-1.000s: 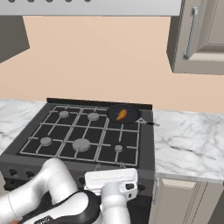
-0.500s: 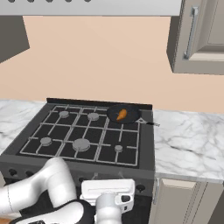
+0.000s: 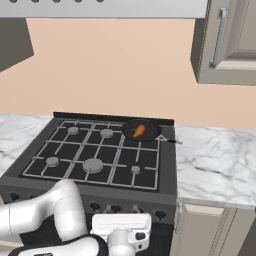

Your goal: Pick the croissant and place it on the pan. Then turn on the stove to warm the croissant.

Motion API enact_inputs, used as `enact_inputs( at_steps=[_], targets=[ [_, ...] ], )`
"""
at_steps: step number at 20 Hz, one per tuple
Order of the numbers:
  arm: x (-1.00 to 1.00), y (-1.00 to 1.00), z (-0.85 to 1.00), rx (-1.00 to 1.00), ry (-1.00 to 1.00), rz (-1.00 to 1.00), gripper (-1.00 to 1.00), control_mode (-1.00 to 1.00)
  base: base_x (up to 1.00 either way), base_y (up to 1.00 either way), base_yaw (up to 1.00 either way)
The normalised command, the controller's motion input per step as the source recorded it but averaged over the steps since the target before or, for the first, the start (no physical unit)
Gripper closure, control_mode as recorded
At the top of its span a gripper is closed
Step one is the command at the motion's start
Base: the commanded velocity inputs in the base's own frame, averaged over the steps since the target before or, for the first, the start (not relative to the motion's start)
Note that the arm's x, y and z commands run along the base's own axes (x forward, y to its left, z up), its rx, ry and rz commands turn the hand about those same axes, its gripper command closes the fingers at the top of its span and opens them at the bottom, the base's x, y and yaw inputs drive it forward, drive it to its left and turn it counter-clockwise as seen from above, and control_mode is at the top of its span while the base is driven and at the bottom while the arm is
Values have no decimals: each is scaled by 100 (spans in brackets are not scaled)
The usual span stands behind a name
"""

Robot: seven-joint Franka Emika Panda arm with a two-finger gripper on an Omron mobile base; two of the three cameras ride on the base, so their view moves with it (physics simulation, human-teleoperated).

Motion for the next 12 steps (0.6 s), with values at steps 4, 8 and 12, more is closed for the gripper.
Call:
enact_inputs(
  at_steps=[4, 8, 12],
  targets=[
    [0, 0, -39, 0, 0, 0, -100, -100, 0, 0, 0],
    [0, 0, -41, 0, 0, 0, -100, -100, 0, 0, 0],
    [0, 0, -33, 0, 0, 0, -100, -100, 0, 0, 0]
  ],
)
